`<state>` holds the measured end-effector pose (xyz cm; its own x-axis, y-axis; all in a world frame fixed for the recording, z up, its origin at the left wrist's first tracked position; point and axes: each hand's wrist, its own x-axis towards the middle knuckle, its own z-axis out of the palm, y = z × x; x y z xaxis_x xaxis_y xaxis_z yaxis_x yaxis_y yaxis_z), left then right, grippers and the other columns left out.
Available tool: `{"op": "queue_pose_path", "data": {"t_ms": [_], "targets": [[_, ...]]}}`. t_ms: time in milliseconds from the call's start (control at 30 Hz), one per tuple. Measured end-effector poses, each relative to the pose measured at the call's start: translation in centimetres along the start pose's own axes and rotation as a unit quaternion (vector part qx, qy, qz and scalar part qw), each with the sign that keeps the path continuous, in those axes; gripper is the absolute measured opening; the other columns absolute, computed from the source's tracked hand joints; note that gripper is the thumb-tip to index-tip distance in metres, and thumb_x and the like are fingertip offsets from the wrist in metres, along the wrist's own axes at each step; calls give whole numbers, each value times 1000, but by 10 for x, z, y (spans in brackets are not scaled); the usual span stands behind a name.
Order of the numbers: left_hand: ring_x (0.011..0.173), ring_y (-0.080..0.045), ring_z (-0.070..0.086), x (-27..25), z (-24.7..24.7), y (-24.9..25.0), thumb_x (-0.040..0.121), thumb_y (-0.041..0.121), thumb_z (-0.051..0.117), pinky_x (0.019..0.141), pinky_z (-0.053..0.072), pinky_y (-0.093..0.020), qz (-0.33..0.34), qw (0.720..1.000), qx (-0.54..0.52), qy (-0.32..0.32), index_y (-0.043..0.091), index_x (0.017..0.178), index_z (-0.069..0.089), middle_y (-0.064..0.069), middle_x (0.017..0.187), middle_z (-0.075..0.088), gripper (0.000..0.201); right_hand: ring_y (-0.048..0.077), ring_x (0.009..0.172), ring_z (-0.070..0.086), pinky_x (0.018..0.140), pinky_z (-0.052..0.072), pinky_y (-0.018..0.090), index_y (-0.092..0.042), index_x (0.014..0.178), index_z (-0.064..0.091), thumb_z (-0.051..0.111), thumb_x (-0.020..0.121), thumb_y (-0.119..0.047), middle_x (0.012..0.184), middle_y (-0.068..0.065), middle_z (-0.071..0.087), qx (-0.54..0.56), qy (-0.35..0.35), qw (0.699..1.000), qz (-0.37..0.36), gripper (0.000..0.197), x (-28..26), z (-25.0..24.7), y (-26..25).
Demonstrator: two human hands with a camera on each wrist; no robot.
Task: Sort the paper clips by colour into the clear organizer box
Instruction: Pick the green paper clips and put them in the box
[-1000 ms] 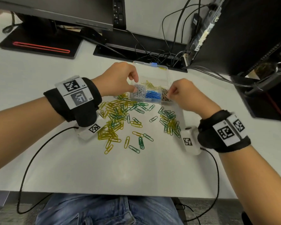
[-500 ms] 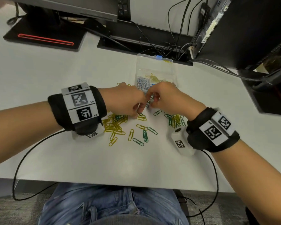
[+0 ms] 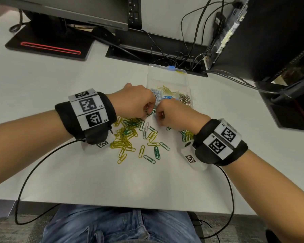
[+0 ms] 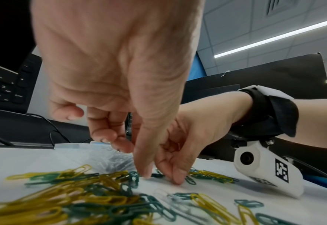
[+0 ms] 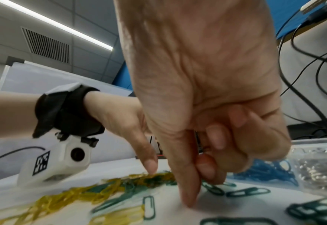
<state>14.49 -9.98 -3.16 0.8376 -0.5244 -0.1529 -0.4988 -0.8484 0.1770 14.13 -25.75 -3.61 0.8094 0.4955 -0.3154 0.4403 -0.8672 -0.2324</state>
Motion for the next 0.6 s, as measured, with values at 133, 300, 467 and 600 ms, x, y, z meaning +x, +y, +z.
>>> {"op": "queue_pose_path", "data": {"t_ms": [133,300,467,600], "targets": [[86,-13,49,-2,0,-6,80,27,70,74,26,-31,-3,1000,-9,5,26,86,61,11,85,55,10,17,65,55,65,50,35,-14,72,67,61,79,-4,71,2,63,37,-14,999,-14,13,-10,-6,4],[80,-15,51,-9,-5,-10,80,27,66,72,28,-31,-30,999,-9,4,25,73,56,9,75,54,12,4,61,46,58,38,21,-17,92,71,63,82,-6,68,-14,49,56,12,996,-74,17,-8,-6,-10],[84,-18,56,-20,-10,-29,78,26,70,71,42,-32,-90,995,-32,-5,21,82,65,5,86,62,9,15,79,56,70,50,33,-18,96,72,62,82,-5,87,-1,61,0,-21,991,-133,22,0,0,-24],[92,-19,51,-33,-14,-54,72,33,80,73,41,-30,-160,985,-50,-43,18,106,59,2,102,55,42,9,66,50,60,42,25,-12,83,68,61,81,-2,77,-1,60,-12,-30,991,-132,12,3,2,-24]]}}
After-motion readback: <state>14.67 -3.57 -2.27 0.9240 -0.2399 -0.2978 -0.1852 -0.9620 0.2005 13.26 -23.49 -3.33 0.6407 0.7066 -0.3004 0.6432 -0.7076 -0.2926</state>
